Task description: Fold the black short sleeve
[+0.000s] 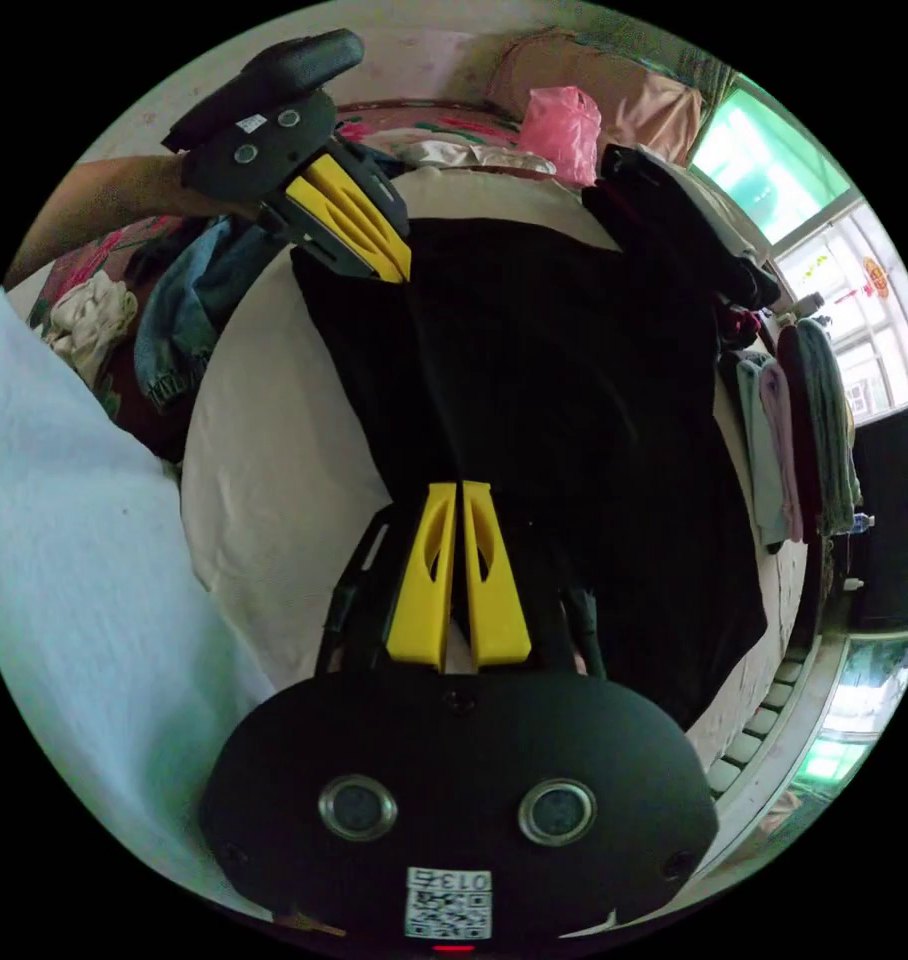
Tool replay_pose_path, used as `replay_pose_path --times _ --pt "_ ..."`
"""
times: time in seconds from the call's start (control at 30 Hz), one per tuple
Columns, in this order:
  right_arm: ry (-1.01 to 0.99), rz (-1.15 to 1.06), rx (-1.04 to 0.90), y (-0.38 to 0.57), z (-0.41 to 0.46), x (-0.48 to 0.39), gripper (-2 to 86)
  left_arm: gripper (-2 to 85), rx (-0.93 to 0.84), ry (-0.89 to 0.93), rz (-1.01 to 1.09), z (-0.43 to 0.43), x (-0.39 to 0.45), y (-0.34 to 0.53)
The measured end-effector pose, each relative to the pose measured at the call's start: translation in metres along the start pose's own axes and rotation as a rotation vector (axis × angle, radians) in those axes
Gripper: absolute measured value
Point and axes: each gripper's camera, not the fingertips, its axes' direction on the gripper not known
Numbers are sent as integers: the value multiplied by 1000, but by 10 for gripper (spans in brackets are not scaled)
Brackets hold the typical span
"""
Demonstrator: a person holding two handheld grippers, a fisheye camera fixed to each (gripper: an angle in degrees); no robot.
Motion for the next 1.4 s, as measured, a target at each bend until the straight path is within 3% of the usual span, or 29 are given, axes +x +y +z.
replay_pose_path --times 0.27,0.4,0.5,0.7,0.73,0.87,0.93,1.07,1.2,1.4 --pt "-99 5 20 50 0 20 90 2 -54 -10 -92 -12 -21 36" --pt "-56 143 142 80 -14 60 65 3 70 -8 -335 -26 -50 51" --pt "-83 231 191 81 -2 95 27 1 123 23 -348 -18 -59 25" --pt "-70 284 80 84 64 139 6 -2 -54 70 -353 39 -79 2" --pt "-77 306 25 94 77 149 4 -2 -29 95 -366 44 -84 13" --pt "-227 396 131 144 75 188 4 0 21 172 -463 47 -109 43" --pt "-239 449 229 173 63 213 7 5 63 133 -564 38 -136 60" --pt "-66 609 187 240 60 292 34 36 195 117 -681 34 -199 73" --pt "27 698 92 281 72 369 72 115 243 235 -716 67 -285 49" --pt "-18 844 6 315 100 477 104 184 217 409 -741 126 -376 10"
